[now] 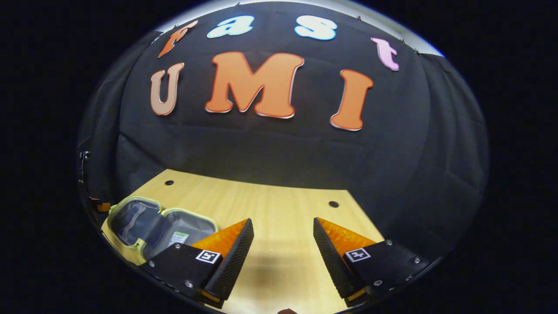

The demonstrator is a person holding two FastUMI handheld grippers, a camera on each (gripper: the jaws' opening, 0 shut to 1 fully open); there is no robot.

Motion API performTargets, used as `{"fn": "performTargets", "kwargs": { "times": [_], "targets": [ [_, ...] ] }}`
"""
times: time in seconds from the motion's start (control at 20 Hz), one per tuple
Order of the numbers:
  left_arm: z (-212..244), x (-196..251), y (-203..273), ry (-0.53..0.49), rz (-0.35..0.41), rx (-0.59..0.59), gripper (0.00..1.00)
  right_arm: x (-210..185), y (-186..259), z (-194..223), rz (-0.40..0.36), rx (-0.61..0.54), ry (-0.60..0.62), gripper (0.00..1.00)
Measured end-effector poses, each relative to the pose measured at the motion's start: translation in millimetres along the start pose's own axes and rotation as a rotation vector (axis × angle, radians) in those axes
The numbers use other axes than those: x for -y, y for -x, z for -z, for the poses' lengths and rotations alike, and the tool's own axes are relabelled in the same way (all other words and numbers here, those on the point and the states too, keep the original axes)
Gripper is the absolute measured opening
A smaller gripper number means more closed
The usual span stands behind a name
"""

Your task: First open the suitcase, pack the skin care products into it, and then close the suitcase.

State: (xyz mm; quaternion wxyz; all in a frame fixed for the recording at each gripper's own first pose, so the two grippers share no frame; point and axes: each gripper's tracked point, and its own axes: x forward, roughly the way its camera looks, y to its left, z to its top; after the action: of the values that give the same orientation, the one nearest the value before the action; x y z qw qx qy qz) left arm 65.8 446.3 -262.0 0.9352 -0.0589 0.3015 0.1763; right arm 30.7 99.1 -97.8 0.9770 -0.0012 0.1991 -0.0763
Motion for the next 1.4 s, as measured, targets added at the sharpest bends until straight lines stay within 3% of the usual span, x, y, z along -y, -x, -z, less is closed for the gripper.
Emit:
{"fn": "performTargets", "kwargs": {
  "times": [0.35,0.6,1.0,1.2,1.35,1.4],
  "targets": [
    [3,-16,-28,0.063,0.021,-0.081,0.96,42,33,-48,0.089,0.123,0.082,0.89],
    [20,-25,-46,0.22,0.033,-0.145,0.96,60,54,-88,0.137,0.23,0.067,0.92],
    [17,-22,-67,0.579,0.155,-0.168,0.99,90,83,-104,0.218,0.277,0.076,0.92],
    [24,-18,-71,0.831,0.275,-0.195,0.95,94,91,-99,0.241,0.268,0.105,0.92],
    [25,-25,-64,0.938,0.323,-0.182,0.88,91,91,-100,0.235,0.268,0.102,0.92],
    [25,-30,-72,0.961,0.32,-0.159,0.71,90,90,-100,0.233,0.264,0.098,0.92]
  ]
}}
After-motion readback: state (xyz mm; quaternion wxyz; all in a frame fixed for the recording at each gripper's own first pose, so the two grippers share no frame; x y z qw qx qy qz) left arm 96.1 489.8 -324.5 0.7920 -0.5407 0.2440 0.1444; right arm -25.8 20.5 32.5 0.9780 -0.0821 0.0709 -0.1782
